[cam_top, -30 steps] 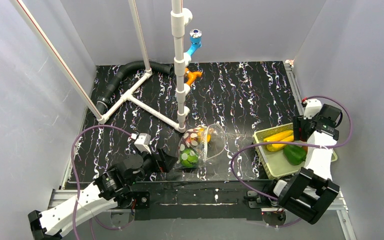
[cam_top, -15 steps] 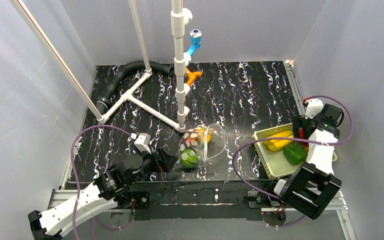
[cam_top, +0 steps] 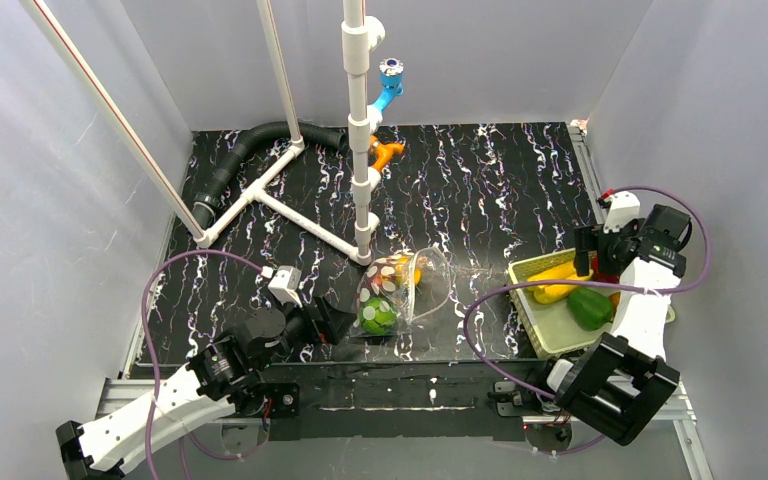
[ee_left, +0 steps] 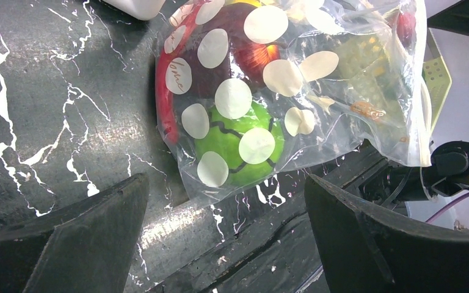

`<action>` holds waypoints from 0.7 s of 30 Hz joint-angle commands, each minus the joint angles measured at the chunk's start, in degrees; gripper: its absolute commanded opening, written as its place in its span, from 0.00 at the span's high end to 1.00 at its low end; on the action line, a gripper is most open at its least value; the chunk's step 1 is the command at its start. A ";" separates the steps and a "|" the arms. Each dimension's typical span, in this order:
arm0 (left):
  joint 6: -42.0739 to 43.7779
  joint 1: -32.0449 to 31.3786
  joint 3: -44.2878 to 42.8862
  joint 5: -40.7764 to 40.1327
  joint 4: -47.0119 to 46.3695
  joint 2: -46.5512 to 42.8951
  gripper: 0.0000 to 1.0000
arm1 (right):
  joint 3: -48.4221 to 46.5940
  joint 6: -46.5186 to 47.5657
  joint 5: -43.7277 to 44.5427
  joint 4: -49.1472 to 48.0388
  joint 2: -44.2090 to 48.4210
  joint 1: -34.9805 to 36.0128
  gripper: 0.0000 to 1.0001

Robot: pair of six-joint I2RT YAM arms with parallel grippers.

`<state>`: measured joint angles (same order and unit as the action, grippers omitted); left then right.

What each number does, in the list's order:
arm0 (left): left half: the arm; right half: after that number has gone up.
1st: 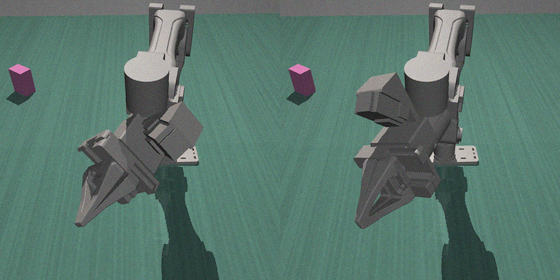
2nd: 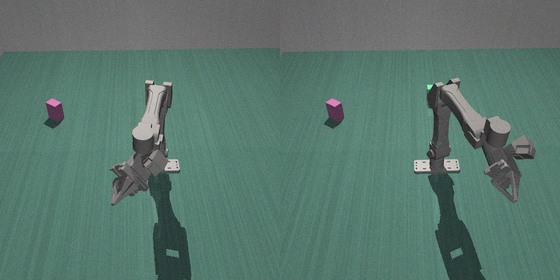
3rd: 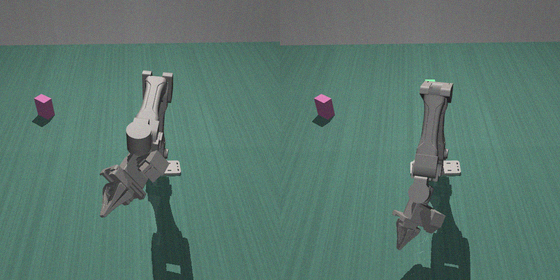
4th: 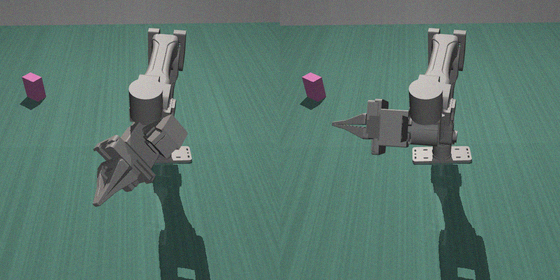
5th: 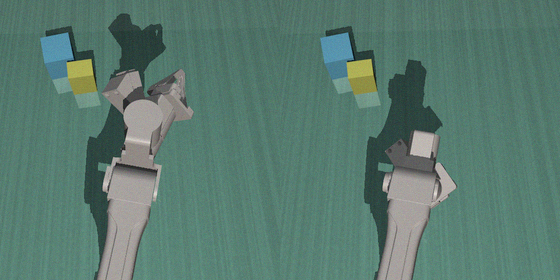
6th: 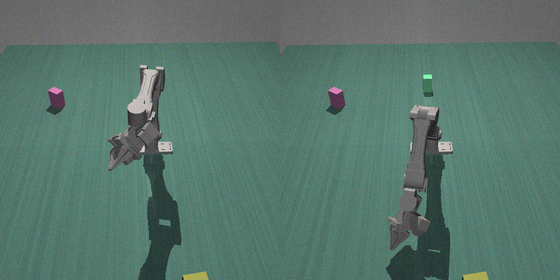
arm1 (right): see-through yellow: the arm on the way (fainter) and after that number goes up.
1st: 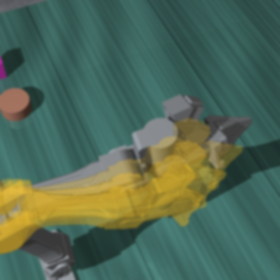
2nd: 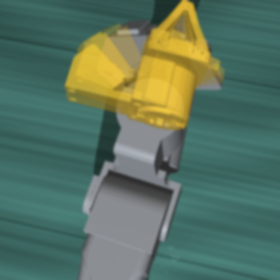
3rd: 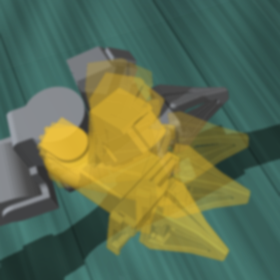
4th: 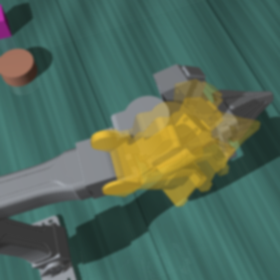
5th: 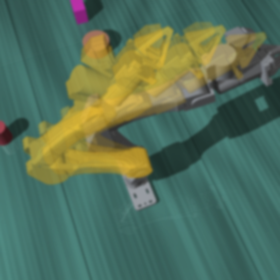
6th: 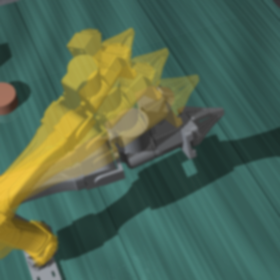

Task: Open the zip-top bag and remove the fake food
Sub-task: Place the fake fruit in the bin.

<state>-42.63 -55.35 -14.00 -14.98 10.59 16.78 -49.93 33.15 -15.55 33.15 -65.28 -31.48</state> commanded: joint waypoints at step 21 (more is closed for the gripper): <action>-0.04 -0.28 -1.47 -0.31 -0.92 -0.22 0.02 | -8.10 10.25 -44.38 20.78 4.38 0.18 0.02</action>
<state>-42.68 -55.35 -14.00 -14.96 10.31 16.75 -54.76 41.23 -50.46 50.02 -61.54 -31.48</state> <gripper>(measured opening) 0.981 0.983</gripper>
